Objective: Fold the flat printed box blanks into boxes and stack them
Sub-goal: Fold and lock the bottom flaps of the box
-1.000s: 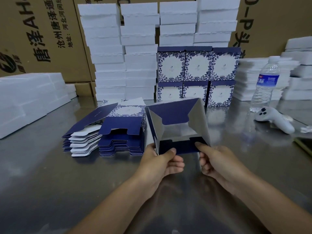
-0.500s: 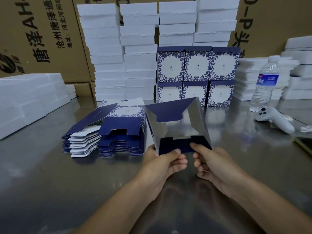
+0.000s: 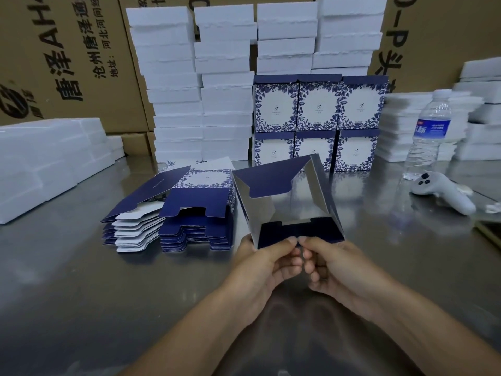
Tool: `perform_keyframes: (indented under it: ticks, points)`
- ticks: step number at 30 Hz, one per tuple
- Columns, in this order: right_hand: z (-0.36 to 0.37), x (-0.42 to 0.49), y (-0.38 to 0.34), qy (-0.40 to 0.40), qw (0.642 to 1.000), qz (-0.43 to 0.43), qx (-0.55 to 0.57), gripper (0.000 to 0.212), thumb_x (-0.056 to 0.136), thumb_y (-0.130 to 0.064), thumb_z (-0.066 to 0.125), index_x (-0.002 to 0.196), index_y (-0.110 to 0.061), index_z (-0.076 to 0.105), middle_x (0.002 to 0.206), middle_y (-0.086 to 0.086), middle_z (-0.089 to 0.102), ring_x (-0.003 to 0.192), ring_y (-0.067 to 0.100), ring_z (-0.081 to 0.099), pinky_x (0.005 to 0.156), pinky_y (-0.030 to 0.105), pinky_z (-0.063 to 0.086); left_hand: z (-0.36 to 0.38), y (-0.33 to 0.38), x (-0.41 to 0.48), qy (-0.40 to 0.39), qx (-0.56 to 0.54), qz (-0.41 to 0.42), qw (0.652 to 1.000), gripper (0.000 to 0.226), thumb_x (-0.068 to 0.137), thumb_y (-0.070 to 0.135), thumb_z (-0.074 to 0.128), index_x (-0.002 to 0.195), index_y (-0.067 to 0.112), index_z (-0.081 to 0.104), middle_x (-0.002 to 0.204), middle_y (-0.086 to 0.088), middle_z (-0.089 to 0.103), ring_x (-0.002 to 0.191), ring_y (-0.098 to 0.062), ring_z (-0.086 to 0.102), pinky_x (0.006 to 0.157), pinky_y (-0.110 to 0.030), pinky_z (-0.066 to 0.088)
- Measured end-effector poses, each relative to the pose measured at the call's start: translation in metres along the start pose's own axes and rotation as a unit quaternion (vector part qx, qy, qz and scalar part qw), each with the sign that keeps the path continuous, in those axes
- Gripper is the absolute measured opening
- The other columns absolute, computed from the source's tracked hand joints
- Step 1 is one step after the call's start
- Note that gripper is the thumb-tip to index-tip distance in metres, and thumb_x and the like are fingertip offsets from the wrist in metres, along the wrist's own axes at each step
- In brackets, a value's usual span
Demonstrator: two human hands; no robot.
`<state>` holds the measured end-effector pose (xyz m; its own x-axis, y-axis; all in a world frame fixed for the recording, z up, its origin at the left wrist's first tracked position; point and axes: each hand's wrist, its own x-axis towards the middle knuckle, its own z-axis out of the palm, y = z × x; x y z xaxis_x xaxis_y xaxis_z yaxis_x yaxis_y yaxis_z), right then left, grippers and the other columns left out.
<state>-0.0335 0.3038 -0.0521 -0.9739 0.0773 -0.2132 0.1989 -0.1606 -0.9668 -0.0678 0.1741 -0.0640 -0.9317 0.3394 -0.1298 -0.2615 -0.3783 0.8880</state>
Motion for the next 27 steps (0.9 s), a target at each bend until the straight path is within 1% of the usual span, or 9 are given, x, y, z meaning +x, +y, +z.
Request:
perform_keyframes:
  ticks: [7, 11, 14, 18, 20, 22, 24, 26, 27]
  points:
    - [0.004, 0.000, 0.001, -0.002, 1.000, 0.021, -0.002, 0.040, 0.086, -0.038, 0.062, 0.055, -0.014, 0.060, 0.051, 0.005, 0.054, 0.042, 0.012, 0.047, 0.046, 0.021, 0.043, -0.001, 0.004, 0.001, 0.010, -0.007, -0.012, 1.000, 0.038, 0.083, -0.010, 0.062, 0.119, -0.014, 0.051, 0.064, -0.010, 0.064, 0.055, -0.012, 0.063, 0.053, -0.018, 0.052]
    - [0.000, 0.007, -0.001, 0.109, 0.989, -0.013, -0.095, 0.046, 0.084, -0.056, 0.055, 0.079, -0.011, 0.055, 0.049, 0.005, 0.059, 0.039, 0.013, 0.051, 0.042, 0.024, 0.041, -0.005, 0.009, 0.005, 0.020, 0.013, -0.011, 1.000, 0.054, 0.083, -0.007, 0.065, 0.131, -0.008, 0.040, 0.062, -0.010, 0.063, 0.052, -0.013, 0.062, 0.050, -0.019, 0.052]
    - [-0.009, 0.012, 0.003, 0.223, 0.937, -0.138, -0.232, 0.045, 0.085, -0.058, 0.045, 0.094, -0.014, 0.044, 0.058, 0.004, 0.063, 0.049, 0.019, 0.060, 0.053, 0.034, 0.047, -0.009, 0.014, 0.007, 0.035, 0.084, 0.005, 0.996, 0.048, 0.087, 0.009, 0.066, 0.128, -0.001, 0.042, 0.063, -0.007, 0.061, 0.049, -0.013, 0.059, 0.047, -0.021, 0.050]
    - [-0.023, 0.016, 0.012, 0.257, 0.839, -0.227, -0.424, 0.044, 0.088, -0.056, 0.035, 0.110, -0.018, 0.039, 0.080, 0.003, 0.061, 0.075, 0.028, 0.060, 0.060, 0.036, 0.040, -0.017, 0.021, 0.011, 0.090, 0.267, 0.048, 0.958, 0.034, 0.096, 0.038, 0.051, 0.119, 0.013, 0.052, 0.066, -0.001, 0.053, 0.045, -0.010, 0.053, 0.044, -0.022, 0.044]
    - [-0.025, 0.017, 0.011, 0.267, 0.817, -0.270, -0.434, 0.039, 0.088, -0.049, 0.041, 0.111, -0.018, 0.044, 0.090, 0.002, 0.058, 0.080, 0.027, 0.058, 0.064, 0.035, 0.040, -0.026, 0.020, 0.015, 0.118, 0.426, 0.147, 0.885, 0.037, 0.096, 0.044, 0.044, 0.113, 0.013, 0.057, 0.069, 0.005, 0.049, 0.056, -0.006, 0.050, 0.055, -0.016, 0.038]
    - [-0.025, 0.018, 0.010, 0.257, 0.814, -0.324, -0.409, 0.035, 0.090, -0.037, 0.052, 0.118, -0.018, 0.046, 0.100, -0.003, 0.054, 0.079, 0.019, 0.056, 0.068, 0.033, 0.041, -0.030, 0.019, 0.014, 0.139, 0.497, 0.236, 0.823, 0.035, 0.096, 0.041, 0.045, 0.110, 0.011, 0.058, 0.077, 0.008, 0.046, 0.067, -0.003, 0.048, 0.058, -0.012, 0.033]
    - [-0.024, 0.017, 0.009, 0.235, 0.818, -0.351, -0.392, 0.042, 0.089, -0.028, 0.058, 0.127, -0.020, 0.043, 0.109, -0.008, 0.052, 0.082, 0.007, 0.055, 0.071, 0.027, 0.041, -0.032, 0.020, 0.014, 0.128, 0.483, 0.273, 0.822, 0.036, 0.095, 0.032, 0.051, 0.129, 0.018, 0.051, 0.101, 0.006, 0.053, 0.089, -0.002, 0.053, 0.074, -0.011, 0.038]
    - [-0.024, 0.015, 0.008, 0.211, 0.831, -0.357, -0.369, 0.053, 0.087, -0.030, 0.062, 0.134, -0.023, 0.039, 0.114, -0.015, 0.050, 0.090, -0.002, 0.052, 0.072, 0.018, 0.039, -0.032, 0.020, 0.013, 0.094, 0.435, 0.288, 0.848, 0.058, 0.093, 0.025, 0.057, 0.145, 0.028, 0.031, 0.129, 0.007, 0.049, 0.114, -0.007, 0.051, 0.097, -0.026, 0.043]
    - [-0.024, 0.014, 0.008, 0.195, 0.841, -0.356, -0.358, 0.058, 0.085, -0.037, 0.063, 0.136, -0.026, 0.037, 0.116, -0.019, 0.049, 0.094, -0.003, 0.051, 0.074, 0.017, 0.040, -0.031, 0.021, 0.012, 0.076, 0.410, 0.292, 0.861, 0.067, 0.091, 0.024, 0.060, 0.147, 0.033, 0.023, 0.136, 0.010, 0.044, 0.121, -0.007, 0.048, 0.101, -0.030, 0.043]
